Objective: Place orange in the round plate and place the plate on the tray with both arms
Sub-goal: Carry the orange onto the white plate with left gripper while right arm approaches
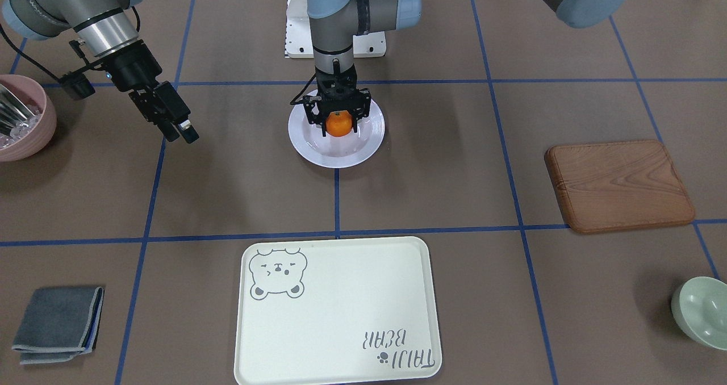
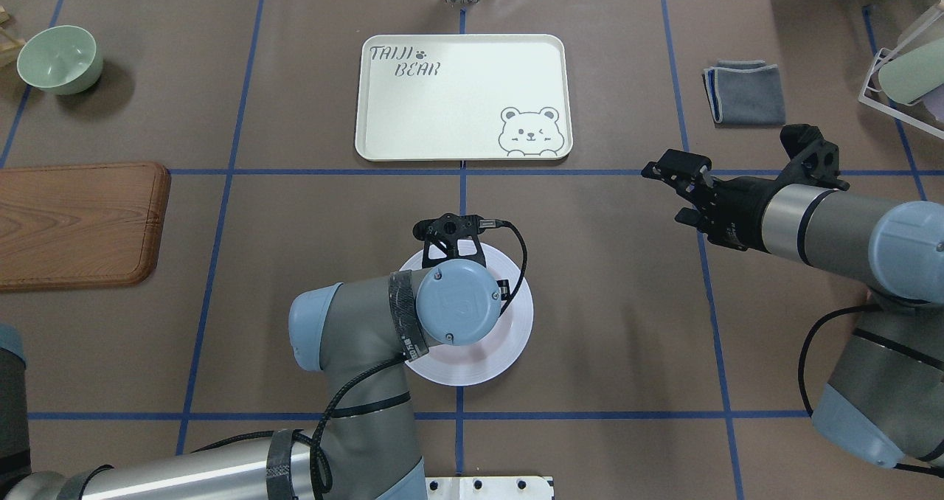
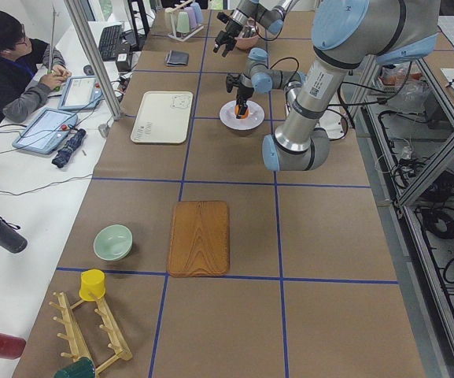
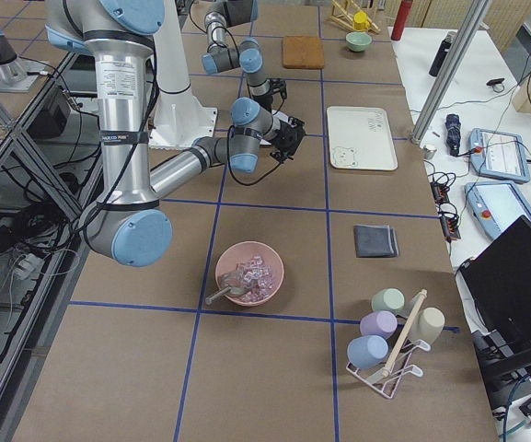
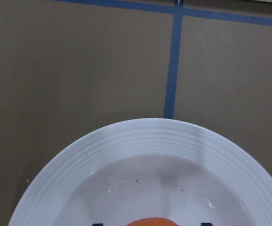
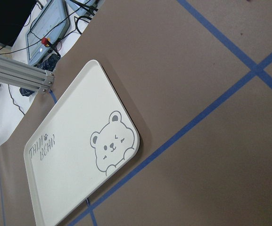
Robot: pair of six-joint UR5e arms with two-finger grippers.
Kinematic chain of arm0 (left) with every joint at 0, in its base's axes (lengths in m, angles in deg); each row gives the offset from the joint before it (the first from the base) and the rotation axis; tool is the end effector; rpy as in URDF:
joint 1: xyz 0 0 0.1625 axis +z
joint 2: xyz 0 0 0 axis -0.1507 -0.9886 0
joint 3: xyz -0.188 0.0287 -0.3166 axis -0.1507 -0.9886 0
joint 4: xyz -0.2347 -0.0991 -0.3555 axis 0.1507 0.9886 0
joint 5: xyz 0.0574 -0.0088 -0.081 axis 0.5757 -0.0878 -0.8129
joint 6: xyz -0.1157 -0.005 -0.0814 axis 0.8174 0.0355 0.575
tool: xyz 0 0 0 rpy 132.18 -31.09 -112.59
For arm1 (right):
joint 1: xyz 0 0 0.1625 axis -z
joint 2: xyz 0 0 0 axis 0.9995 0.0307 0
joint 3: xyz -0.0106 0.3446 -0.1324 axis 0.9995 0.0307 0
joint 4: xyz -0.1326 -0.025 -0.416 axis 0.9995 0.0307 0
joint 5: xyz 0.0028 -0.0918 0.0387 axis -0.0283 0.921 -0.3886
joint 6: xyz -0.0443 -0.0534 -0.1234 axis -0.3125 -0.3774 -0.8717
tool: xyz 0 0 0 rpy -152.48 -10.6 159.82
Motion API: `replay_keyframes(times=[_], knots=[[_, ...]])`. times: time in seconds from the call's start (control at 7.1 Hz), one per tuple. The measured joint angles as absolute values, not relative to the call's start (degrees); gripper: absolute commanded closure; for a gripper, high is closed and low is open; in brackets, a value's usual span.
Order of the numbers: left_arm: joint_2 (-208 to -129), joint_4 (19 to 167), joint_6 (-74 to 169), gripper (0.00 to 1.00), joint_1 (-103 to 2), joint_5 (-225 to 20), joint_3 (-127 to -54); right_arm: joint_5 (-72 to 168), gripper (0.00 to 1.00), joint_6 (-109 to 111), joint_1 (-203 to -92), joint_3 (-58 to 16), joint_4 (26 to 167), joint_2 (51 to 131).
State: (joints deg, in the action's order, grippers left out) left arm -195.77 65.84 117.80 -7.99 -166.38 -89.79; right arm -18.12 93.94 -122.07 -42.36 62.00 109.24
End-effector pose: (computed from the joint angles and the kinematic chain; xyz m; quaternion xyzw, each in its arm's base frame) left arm 0.6522 -0.3460 0.1380 0.1082 0.3750 -0.1098 0.9141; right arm -0.3810 -0.4183 0.2923 0.0809 -0.5963 0.3616 0.7122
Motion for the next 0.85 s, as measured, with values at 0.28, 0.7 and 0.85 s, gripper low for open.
replay_keyframes(times=[0.28, 0.7, 0.85], knots=[[-195.7, 65.82, 117.79, 0.01, -6.99, -164.15, -90.64, -13.47, 0.02, 94.03, -117.29, -42.38, 61.92, 109.28], [-192.74, 62.17, 109.3, 0.01, -12.96, -169.57, -102.05, -6.61, 0.04, 94.98, -110.42, -42.21, 61.8, 109.34], [-189.37, 59.95, 103.32, 0.01, -18.89, -175.07, -105.91, -3.81, 0.04, 96.36, -108.0, -42.16, 61.79, 109.3]])
